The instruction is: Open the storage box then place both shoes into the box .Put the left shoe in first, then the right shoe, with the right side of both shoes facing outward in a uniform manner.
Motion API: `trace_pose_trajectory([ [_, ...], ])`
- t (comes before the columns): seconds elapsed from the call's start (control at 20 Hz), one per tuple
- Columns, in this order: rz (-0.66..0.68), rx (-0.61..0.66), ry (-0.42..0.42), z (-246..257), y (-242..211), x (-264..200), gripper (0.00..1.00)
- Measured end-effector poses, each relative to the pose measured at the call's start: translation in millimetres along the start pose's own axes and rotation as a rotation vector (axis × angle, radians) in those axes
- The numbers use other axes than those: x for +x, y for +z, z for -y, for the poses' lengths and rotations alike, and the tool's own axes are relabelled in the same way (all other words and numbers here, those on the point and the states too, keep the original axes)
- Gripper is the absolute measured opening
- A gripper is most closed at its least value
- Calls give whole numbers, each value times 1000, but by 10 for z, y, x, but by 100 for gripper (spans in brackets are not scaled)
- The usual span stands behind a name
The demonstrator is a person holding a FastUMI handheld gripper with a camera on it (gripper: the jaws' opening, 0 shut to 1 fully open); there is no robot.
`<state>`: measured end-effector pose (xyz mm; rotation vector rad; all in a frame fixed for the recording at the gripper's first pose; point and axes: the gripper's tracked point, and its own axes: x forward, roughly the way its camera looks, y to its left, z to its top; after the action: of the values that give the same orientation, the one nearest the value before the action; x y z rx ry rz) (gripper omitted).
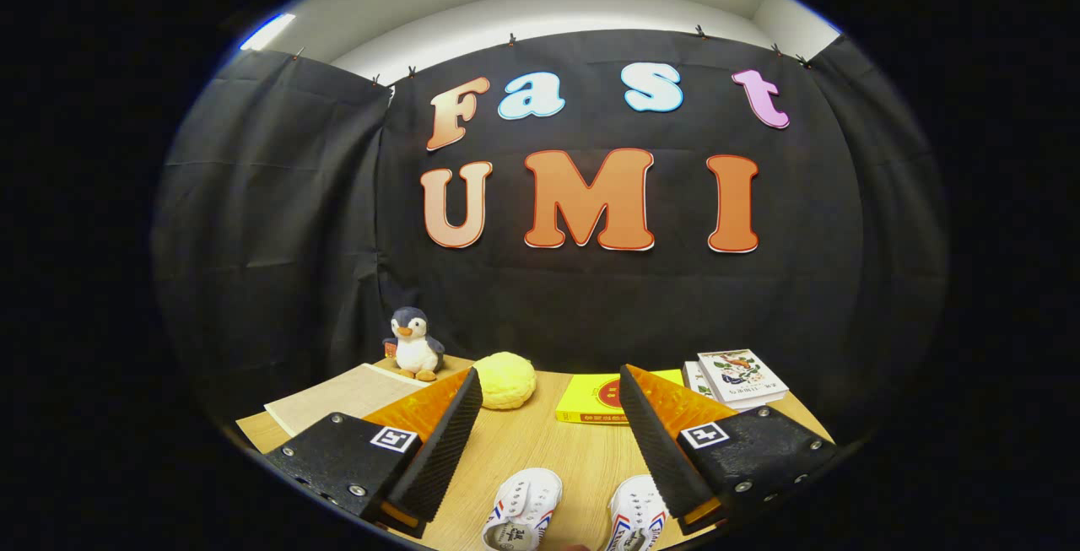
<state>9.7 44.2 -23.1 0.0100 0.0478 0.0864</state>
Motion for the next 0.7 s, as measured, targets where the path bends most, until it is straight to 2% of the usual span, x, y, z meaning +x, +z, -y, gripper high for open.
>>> trace_pose_trajectory([
  [0.35,-23,-45,-55,91,-131,3,98],
  [0.55,-79,-14,-5,-28,-310,61,98],
  [0.7,-145,87,77,-214,-501,162,98],
])
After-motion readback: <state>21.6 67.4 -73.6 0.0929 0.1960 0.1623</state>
